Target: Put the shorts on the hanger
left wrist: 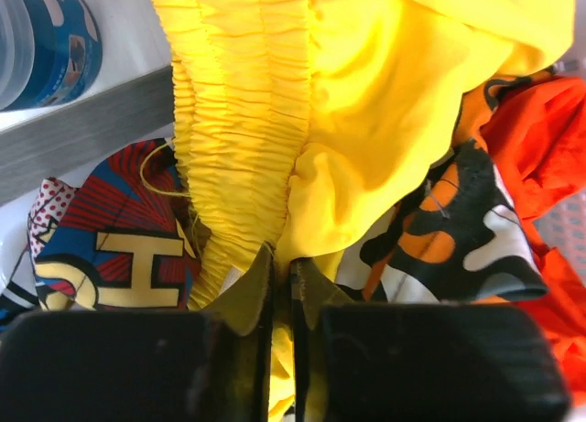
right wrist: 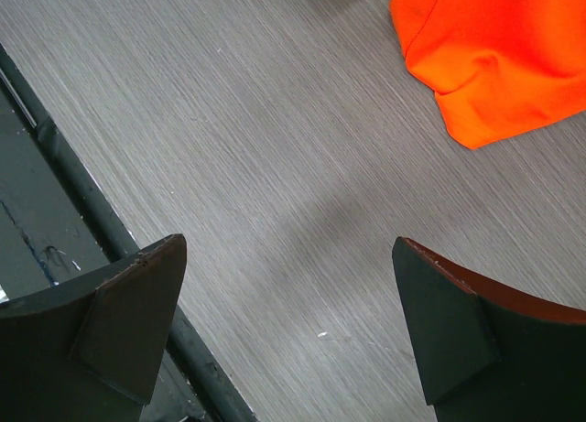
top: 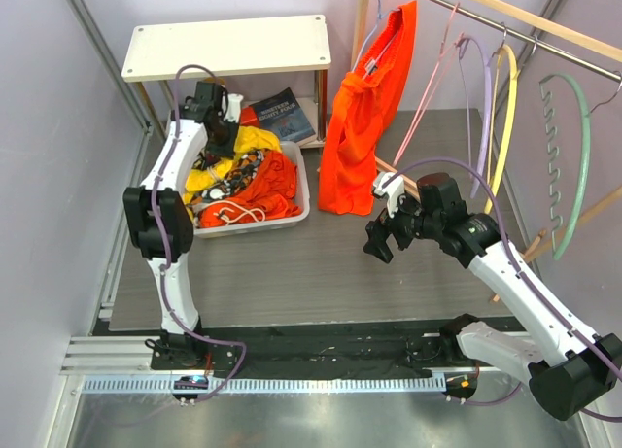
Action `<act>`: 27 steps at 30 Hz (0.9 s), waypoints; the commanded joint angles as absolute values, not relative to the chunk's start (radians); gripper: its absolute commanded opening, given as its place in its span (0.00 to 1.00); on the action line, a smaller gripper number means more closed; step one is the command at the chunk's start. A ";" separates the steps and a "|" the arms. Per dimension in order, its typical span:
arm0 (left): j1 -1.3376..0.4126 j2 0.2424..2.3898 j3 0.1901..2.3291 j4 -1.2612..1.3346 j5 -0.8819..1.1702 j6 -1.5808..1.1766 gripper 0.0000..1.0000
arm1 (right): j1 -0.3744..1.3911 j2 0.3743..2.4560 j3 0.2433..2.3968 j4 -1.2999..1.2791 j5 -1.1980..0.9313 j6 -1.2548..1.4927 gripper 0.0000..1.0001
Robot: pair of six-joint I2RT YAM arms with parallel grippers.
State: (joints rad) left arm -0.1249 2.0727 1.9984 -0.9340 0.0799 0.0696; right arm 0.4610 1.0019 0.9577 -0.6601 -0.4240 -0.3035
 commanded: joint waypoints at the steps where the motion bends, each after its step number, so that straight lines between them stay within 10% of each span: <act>1: -0.126 1.953 2.058 -0.971 0.124 0.075 0.00 | 0.460 1.003 1.008 -0.632 -0.423 -0.291 1.00; 27: -0.132 1.775 2.325 -0.966 0.124 0.005 0.00 | 0.460 1.020 1.035 -0.629 -0.433 -0.285 1.00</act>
